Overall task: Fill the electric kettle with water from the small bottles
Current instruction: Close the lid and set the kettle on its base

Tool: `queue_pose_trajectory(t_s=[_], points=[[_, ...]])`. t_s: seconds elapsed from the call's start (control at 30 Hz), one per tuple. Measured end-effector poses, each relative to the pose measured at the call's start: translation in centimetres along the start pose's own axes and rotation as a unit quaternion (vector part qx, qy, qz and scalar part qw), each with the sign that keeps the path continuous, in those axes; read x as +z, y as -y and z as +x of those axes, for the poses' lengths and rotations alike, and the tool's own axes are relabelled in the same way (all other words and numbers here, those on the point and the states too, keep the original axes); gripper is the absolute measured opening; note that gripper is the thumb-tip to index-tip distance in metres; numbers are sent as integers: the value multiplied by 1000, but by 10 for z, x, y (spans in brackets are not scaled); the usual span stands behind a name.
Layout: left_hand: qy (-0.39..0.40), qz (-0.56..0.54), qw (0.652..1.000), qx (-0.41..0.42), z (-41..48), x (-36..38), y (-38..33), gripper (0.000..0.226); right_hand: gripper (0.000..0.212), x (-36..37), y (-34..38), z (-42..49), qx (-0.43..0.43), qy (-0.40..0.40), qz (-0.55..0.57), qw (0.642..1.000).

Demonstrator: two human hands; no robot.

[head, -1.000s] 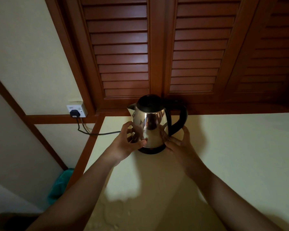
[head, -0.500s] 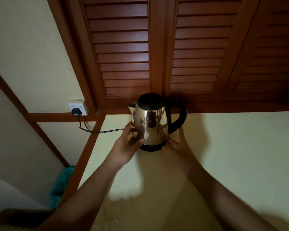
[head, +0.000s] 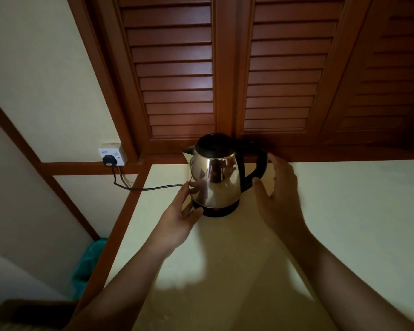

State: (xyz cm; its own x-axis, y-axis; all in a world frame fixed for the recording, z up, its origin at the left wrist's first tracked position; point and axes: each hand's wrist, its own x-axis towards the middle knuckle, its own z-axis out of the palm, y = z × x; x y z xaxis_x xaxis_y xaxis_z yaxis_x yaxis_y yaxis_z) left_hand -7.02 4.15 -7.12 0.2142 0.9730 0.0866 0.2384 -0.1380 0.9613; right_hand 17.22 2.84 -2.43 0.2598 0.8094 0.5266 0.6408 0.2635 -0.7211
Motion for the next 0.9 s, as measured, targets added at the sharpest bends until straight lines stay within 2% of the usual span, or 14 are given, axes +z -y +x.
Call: queue_pose_trajectory(t_s=[0.07,0.23,0.4,0.73,0.9], points=[[9,-14,1000,-7,-3,1,0,69,63,-2,5,12,-43,18,-30,998],[17,-47,999,-17,-2,0,2,72,62,4,21,31,-61,71,-72,993],[16,-42,998,-36,-1,-4,8,81,61,11,27,35,-57,48,-83,994],[17,-36,999,-28,0,-4,6,79,65,12,31,35,-48,48,-107,992],[17,-39,999,-31,0,-3,7,79,58,9,29,38,-63,45,-124,989]])
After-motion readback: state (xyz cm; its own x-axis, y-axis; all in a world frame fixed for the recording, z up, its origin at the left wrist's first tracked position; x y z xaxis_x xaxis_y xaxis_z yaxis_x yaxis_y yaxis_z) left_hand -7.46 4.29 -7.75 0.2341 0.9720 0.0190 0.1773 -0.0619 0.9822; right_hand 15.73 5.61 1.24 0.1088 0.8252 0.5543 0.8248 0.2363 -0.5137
